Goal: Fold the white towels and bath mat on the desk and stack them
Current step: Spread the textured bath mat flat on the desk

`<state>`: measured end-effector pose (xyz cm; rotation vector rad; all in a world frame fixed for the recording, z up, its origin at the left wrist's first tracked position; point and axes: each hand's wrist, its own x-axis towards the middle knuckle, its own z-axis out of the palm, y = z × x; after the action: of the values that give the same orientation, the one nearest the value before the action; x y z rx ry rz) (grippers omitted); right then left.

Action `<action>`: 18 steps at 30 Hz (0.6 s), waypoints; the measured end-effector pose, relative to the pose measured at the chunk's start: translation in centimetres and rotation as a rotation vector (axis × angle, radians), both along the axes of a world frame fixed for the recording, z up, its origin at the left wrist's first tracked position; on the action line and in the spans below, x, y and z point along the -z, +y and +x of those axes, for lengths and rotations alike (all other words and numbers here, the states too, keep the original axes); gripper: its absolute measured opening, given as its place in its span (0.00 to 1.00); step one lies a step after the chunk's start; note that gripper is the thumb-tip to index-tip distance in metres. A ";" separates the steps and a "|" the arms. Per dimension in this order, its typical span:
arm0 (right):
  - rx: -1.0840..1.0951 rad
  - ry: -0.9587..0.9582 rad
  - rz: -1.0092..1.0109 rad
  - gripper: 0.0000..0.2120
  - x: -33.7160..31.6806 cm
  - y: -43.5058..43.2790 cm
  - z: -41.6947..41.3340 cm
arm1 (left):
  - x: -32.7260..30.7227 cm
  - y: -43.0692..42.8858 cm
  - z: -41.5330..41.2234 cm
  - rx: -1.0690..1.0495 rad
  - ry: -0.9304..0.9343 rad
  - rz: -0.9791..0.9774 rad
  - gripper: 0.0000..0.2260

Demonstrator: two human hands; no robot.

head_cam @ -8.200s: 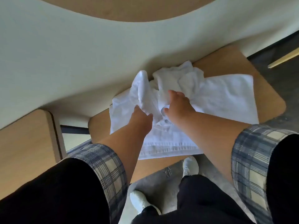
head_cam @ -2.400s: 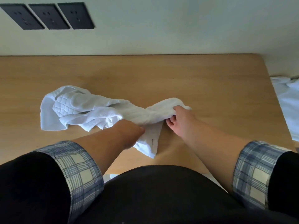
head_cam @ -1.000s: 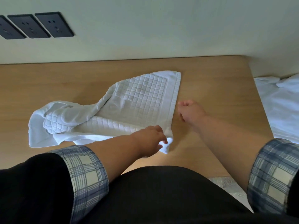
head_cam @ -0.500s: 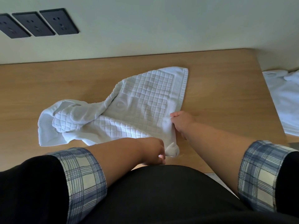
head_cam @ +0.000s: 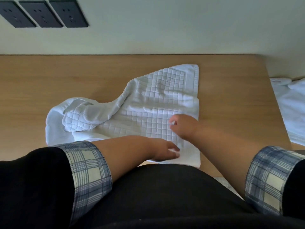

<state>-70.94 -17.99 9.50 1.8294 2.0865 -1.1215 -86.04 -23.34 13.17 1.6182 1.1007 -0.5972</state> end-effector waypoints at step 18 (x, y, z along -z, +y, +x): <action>-0.195 -0.068 0.129 0.19 -2.4 3.7 -31.2 | 1.9 6.6 -33.5 -0.423 0.368 0.551 0.32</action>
<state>-102.10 -14.31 11.91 1.6460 2.2863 -0.8847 -119.54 -16.79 11.22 1.6838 1.9511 -0.3252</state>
